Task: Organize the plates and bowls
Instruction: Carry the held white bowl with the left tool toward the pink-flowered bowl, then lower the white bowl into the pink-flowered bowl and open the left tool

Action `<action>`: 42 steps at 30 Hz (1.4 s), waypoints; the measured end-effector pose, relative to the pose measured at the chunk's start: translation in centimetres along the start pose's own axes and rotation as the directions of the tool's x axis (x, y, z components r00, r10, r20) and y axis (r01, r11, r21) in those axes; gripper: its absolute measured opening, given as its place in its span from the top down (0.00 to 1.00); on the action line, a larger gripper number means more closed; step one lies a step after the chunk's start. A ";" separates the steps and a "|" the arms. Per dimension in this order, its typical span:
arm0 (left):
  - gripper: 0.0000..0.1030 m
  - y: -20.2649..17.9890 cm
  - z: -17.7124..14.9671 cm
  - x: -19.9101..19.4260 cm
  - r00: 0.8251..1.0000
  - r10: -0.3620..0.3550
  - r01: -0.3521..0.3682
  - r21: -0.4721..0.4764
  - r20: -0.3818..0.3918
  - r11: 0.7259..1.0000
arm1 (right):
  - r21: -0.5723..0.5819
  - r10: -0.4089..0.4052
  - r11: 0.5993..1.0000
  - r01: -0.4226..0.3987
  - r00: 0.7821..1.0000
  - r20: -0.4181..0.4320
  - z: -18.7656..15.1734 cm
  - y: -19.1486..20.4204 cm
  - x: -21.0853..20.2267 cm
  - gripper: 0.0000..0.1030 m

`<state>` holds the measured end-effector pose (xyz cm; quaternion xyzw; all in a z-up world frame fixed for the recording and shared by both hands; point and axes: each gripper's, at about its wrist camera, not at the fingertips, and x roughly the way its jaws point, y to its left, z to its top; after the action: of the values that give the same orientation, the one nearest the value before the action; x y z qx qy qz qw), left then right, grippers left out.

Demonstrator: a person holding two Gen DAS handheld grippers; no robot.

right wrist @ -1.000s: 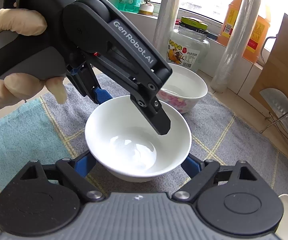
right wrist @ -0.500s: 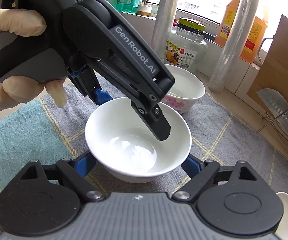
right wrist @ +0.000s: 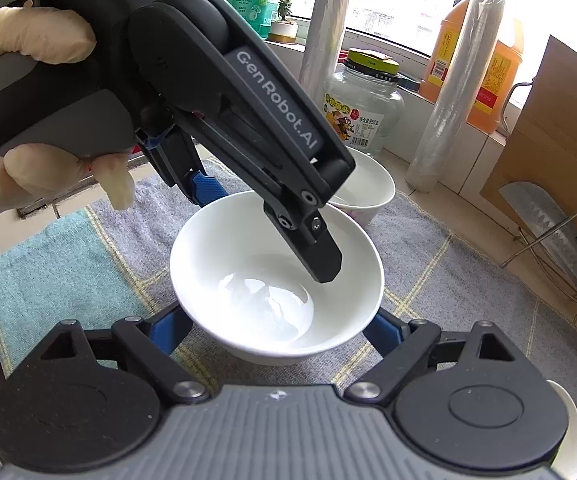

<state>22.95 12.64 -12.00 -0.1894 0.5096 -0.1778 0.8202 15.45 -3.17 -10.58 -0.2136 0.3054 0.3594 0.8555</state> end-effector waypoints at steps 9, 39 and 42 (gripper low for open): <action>0.31 -4.5 -0.4 0.2 1.000 0.001 0.000 0.077 -0.012 0.997 | 0.047 -0.019 0.999 0.018 1.000 0.013 -0.9 -2.4 -3.1 0.09; 0.30 -20.7 2.0 9.0 0.995 -0.069 0.090 0.347 -0.073 0.934 | 0.188 -0.226 0.957 0.222 0.974 -0.001 -8.0 -14.4 -10.0 0.09; 0.30 -20.9 1.9 10.2 0.993 -0.060 0.091 0.355 -0.098 0.930 | 0.208 -0.216 0.954 0.214 0.976 -0.017 -8.5 -15.1 -9.7 0.09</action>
<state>26.84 -10.11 -8.76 -0.0483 0.4957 -0.3073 0.8109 18.15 -22.69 -7.95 -0.1535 0.3137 0.2309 0.9081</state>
